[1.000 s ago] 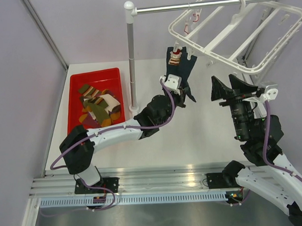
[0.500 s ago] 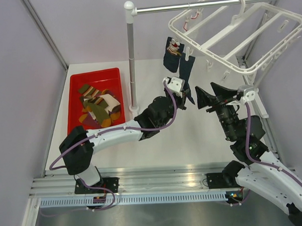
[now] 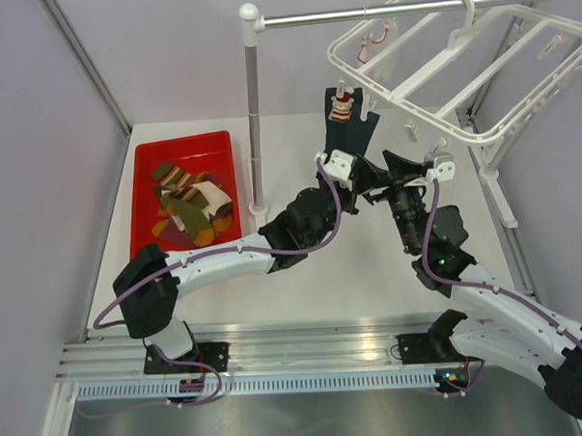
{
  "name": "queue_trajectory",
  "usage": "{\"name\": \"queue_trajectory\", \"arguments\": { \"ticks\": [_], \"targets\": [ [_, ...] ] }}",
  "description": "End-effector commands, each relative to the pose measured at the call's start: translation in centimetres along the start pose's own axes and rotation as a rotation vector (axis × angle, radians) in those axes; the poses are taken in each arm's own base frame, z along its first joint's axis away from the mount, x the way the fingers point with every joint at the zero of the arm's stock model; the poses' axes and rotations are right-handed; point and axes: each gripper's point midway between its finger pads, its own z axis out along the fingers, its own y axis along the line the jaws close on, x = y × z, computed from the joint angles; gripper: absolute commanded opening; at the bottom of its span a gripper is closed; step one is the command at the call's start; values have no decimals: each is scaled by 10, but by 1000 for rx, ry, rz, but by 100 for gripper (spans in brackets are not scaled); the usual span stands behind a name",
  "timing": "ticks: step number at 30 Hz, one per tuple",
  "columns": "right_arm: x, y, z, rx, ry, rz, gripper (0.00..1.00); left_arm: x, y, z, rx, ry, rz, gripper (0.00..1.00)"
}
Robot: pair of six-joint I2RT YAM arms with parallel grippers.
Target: Remove the socks clipped to the hanger
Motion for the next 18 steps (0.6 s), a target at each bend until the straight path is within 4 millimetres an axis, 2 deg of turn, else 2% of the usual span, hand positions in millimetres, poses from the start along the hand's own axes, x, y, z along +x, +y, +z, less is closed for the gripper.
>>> {"name": "queue_trajectory", "arguments": {
  "ticks": [1, 7, 12, 18],
  "targets": [
    [-41, 9, 18, 7, -137, 26, 73, -21, -9, -11, 33, -38, 17, 2],
    [-48, 7, 34, 57, -177, 15, 73, -22, -7, -17, 32, -40, 14, 2],
    [-45, 5, 43, 90, -187, 34, 75, -26, -5, -23, 34, -45, 16, 2],
    [-53, 4, 53, 118, -214, 46, 79, -27, -7, -24, 42, -39, 19, 2]
  ]
}}
